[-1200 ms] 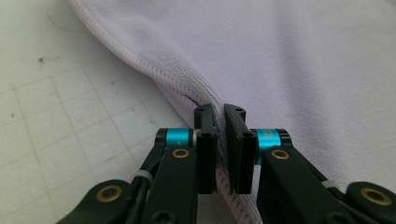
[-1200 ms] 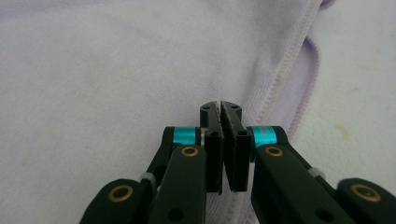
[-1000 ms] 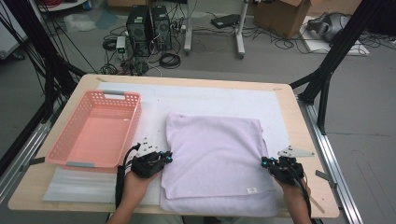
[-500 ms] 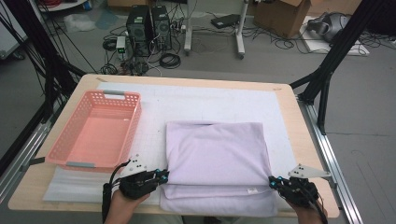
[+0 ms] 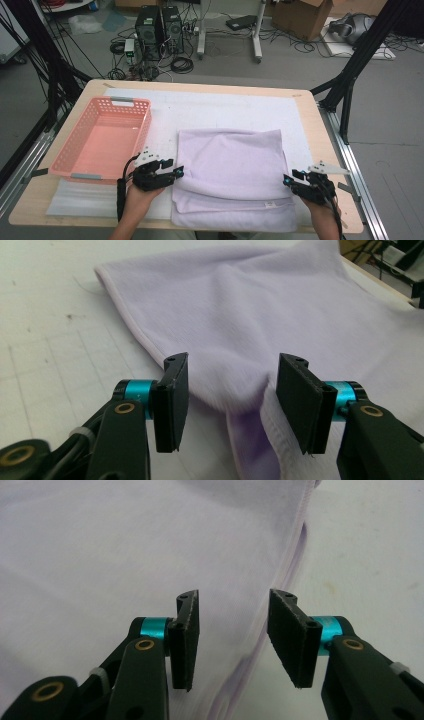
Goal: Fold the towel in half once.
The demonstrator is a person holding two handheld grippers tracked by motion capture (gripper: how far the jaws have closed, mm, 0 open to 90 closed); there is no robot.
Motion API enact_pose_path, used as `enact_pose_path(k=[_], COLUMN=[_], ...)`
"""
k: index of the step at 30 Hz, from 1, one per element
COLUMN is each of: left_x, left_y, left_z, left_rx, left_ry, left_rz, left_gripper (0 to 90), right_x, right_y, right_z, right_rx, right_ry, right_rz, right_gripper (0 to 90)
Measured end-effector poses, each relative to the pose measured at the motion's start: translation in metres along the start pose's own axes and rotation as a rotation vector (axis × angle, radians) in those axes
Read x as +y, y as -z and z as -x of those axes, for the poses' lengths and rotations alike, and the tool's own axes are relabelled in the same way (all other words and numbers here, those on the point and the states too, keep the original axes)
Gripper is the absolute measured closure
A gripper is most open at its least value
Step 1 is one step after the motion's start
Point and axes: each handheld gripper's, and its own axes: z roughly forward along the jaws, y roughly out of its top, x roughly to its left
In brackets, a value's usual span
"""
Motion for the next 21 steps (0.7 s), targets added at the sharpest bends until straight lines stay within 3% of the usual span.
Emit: enact_pose_path(k=[4, 8, 10, 13, 15, 18, 21], left_x=[0.009, 0.012, 0.012, 0.009, 0.007, 0.002, 0.0], left_y=[-0.009, -0.025, -0.033, -0.043, -0.047, -0.048, -0.045], left_z=[-0.01, -0.013, -0.012, -0.009, -0.005, 0.004, 0.008], left_rx=[0.019, 0.066, 0.07, 0.07, 0.054, 0.052, 0.042], left_ry=[0.051, 0.034, 0.022, -0.012, -0.03, -0.111, -0.133], left_rz=[0.03, -0.018, -0.038, -0.091, -0.117, -0.137, -0.136], left_gripper=[47.2, 47.6, 48.7, 53.2, 64.6, 85.6, 89.6], right_x=[0.013, 0.017, 0.02, 0.019, 0.018, 0.012, 0.007], right_y=[-0.029, -0.05, -0.051, -0.051, -0.047, -0.036, -0.026], right_z=[0.007, 0.008, 0.006, 0.003, 0.003, 0.002, -0.001], right_rx=[-0.018, -0.057, -0.068, -0.07, -0.052, -0.026, -0.004], right_ry=[-0.028, 0.009, 0.031, 0.057, 0.048, 0.053, 0.053], right_rz=[-0.03, -0.086, -0.09, -0.096, -0.094, -0.081, -0.088], right_gripper=[56.8, 71.8, 83.3, 87.4, 88.1, 88.1, 88.1])
